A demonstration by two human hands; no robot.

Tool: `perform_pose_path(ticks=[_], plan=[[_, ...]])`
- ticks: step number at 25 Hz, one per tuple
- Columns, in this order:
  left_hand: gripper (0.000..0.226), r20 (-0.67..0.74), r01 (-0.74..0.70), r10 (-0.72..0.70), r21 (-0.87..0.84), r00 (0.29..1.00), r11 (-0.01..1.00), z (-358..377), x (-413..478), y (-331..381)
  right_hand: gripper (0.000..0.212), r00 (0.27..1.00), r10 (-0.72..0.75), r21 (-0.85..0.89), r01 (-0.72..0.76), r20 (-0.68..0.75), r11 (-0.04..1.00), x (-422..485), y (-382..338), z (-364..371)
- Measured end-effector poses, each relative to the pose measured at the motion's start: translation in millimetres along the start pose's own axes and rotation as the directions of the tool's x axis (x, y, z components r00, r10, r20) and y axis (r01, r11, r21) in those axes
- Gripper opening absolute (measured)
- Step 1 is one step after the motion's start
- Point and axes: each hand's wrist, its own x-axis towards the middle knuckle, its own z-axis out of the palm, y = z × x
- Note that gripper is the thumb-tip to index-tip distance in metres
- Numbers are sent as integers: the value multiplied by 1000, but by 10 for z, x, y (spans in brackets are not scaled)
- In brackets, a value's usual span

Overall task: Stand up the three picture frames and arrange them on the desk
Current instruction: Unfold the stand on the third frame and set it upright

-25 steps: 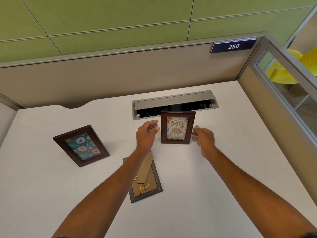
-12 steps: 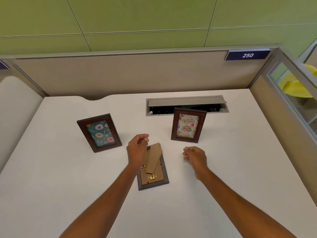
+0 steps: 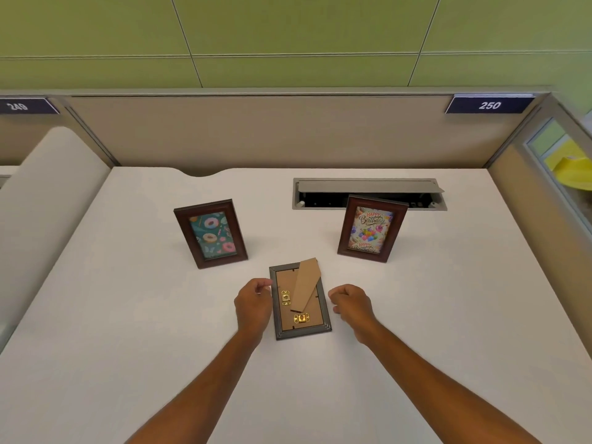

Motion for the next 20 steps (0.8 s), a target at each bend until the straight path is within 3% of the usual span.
perform_pose_path(ticks=[9, 12, 15, 20], plan=[[22, 144, 252, -252, 15, 957, 967, 48, -85, -102, 12, 999, 4, 1, -4, -35, 1000, -20, 19, 109], [13, 157, 265, -267, 32, 951, 964, 0, -62, -124, 11, 998, -8, -1, 8, -69, 1000, -77, 28, 252], [28, 200, 240, -242, 35, 949, 970, 12, -57, -154, 10, 997, 0, 30, 2, -83, 1000, -75, 51, 256], [32, 213, 244, -235, -18, 948, 970, -47, -20, -164, 14, 995, 55, 129, -45, -78, 991, -44, 67, 223]])
